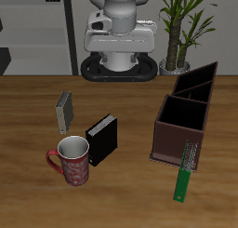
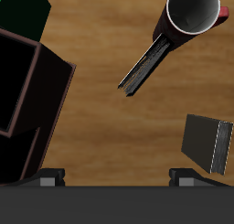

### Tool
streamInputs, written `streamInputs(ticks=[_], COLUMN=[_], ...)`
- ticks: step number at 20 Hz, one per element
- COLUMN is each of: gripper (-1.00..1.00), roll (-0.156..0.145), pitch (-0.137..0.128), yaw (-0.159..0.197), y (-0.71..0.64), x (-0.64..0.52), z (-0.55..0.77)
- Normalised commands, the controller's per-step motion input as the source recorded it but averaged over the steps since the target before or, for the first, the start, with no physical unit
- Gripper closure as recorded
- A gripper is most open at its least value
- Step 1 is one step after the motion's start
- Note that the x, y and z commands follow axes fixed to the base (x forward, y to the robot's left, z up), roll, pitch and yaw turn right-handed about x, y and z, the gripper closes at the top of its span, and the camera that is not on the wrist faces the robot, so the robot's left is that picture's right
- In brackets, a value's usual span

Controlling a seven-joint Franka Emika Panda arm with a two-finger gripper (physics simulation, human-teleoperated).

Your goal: Place the green book into the left desk caddy's back compartment

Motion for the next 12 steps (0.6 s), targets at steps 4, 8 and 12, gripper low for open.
streamInputs(ticks=[4, 8, 12], gripper=[-1.00, -1.00, -1.00], roll=[-0.006, -0.042, -0.032], pitch=[-0.002, -0.014, -0.012], yaw=[-0.018, -0.046, -0.048], y=[0.02, 0.01, 0.06], x=[0.04, 0.14, 0.18], z=[-0.02, 0.00, 0.05])
